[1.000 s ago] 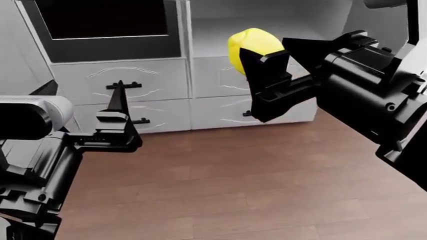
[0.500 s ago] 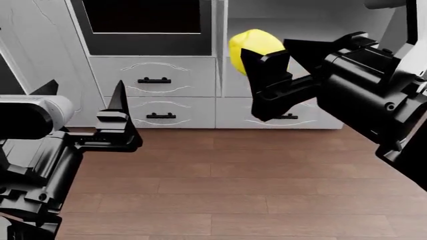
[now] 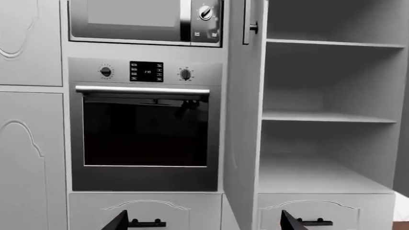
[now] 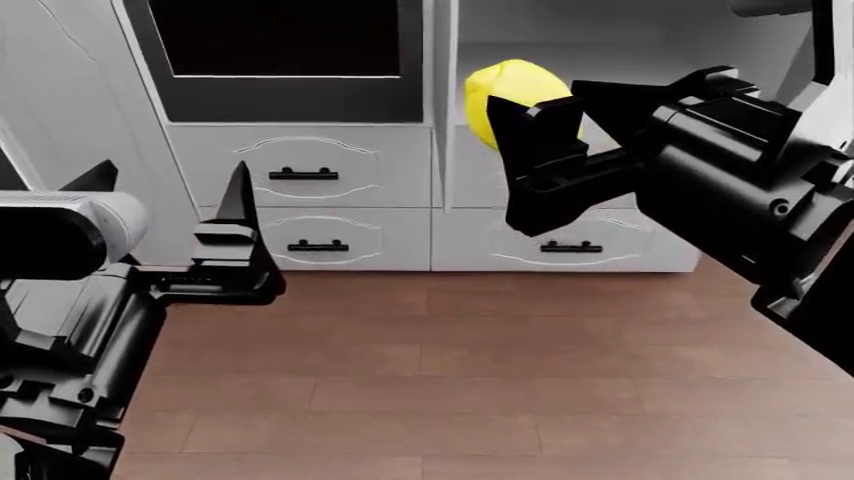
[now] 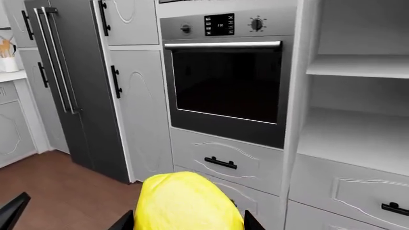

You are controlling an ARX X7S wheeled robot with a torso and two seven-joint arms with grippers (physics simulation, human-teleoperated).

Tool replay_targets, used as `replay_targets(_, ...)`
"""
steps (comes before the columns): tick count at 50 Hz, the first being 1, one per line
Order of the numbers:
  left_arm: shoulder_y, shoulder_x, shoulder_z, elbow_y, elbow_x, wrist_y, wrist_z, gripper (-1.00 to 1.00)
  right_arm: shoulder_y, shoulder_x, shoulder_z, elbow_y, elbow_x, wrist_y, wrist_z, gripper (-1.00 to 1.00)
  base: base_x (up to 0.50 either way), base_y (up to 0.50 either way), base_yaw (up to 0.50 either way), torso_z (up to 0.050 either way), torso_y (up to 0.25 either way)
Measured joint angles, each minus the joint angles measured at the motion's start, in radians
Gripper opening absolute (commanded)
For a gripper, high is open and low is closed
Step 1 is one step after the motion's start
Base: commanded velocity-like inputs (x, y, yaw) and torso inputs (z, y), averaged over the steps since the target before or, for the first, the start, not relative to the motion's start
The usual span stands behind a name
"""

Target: Pick the lemon from the counter and place it in the cabinet.

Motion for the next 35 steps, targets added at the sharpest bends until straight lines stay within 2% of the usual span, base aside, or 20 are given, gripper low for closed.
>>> replay_targets(8, 0.000, -0.004, -0.001, 0.002, -0.003, 0.002, -0.003, 1.00, 0.001, 0.001, -0.003, 0.003, 0.001, -0.002, -0.001, -1.00, 0.50, -0.02, 0.00, 0.000, 0.001)
replay_targets(13, 0.000, -0.006, -0.001, 0.001, -0.002, 0.003, -0.004, 1.00, 0.001, 0.001, -0.006, 0.003, 0.009, -0.007, 0.002, -1.00, 0.35, -0.45, 0.00, 0.000, 0.002)
replay_targets(35, -0.002, -0.007, 0.007, -0.001, 0.000, 0.007, -0.003, 1.00, 0.002, 0.008, -0.012, 0.007, 0.023, -0.022, 0.012, -1.00, 0.02, -0.50, 0.00, 0.000, 0.000)
